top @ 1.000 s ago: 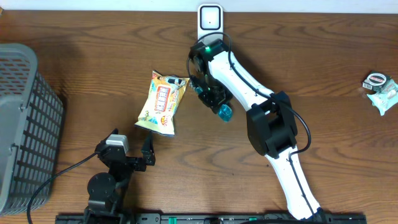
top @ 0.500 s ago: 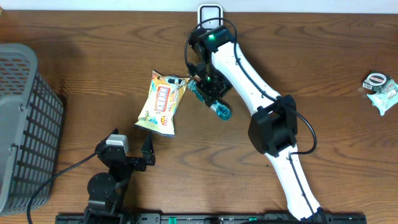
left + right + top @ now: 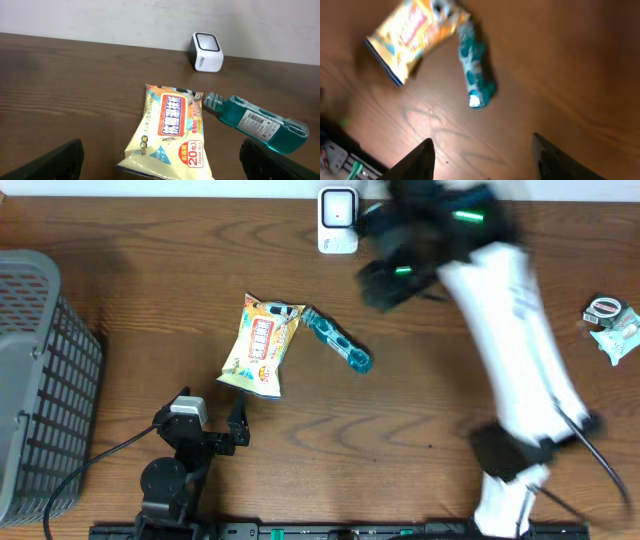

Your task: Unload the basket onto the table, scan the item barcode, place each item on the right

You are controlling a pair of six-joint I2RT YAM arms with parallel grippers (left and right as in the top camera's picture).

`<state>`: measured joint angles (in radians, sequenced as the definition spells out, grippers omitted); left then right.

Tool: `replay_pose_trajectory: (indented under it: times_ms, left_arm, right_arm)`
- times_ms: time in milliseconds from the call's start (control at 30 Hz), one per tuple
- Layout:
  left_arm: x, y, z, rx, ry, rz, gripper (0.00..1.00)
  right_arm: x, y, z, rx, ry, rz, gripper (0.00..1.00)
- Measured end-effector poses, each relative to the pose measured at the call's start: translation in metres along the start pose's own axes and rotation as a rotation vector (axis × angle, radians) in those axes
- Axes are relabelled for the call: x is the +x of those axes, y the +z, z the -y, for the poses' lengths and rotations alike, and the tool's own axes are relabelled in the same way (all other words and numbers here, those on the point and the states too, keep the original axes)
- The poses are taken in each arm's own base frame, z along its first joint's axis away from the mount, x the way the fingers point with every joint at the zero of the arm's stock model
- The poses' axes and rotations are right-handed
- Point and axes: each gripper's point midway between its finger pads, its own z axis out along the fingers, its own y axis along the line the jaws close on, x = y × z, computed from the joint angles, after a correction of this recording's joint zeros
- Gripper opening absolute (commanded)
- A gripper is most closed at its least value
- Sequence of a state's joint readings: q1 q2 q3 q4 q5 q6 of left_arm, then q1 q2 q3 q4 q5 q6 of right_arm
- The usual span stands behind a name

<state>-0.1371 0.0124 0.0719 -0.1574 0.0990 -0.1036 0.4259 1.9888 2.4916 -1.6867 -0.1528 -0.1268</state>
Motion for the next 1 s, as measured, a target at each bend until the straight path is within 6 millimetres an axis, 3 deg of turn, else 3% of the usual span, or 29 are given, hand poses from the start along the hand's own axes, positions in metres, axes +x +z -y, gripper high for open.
replay_pose_trajectory:
  times_ms: [100,200,267,300,333,367,400,567,733,833,1000]
  left_arm:
    - [0.000,0.000,0.000,0.000,0.000,0.000,0.98]
    - [0.000,0.000,0.000,0.000,0.000,0.000,0.98]
    - [0.000,0.000,0.000,0.000,0.000,0.000,0.98]
    - [0.000,0.000,0.000,0.000,0.000,-0.001,0.97]
    - [0.000,0.000,0.000,0.000,0.000,0.000,0.98]
    - [0.000,0.000,0.000,0.000,0.000,0.000,0.98]
    - [0.000,0.000,0.000,0.000,0.000,0.000,0.98]
    - [0.000,0.000,0.000,-0.001,0.000,-0.001,0.98]
    - [0.000,0.000,0.000,0.000,0.000,-0.001,0.98]
    - [0.000,0.000,0.000,0.000,0.000,-0.001,0.98]
    - [0.000,0.000,0.000,0.000,0.000,-0.001,0.98]
  right_arm:
    - [0.007,-0.052,0.008,0.034,0.031,0.126,0.50]
    - [0.014,-0.063,0.013,0.057,0.047,0.184,0.52]
    - [0.021,-0.041,0.020,0.078,0.067,0.165,0.54]
    - [0.016,-0.025,0.025,0.090,0.066,0.203,0.54]
    - [0.019,-0.006,0.029,0.095,0.066,0.214,0.63]
    - [0.027,0.012,0.032,0.101,0.070,0.214,0.82]
    - [0.029,0.028,0.035,0.108,0.066,0.244,0.92]
    - [0.041,0.086,0.041,0.115,0.052,0.399,0.81]
    - [0.076,0.149,0.029,0.025,0.039,0.384,0.85]
    - [0.080,0.166,0.017,-0.041,0.015,0.385,0.86]
    - [0.075,0.176,-0.011,-0.120,-0.082,0.395,0.86]
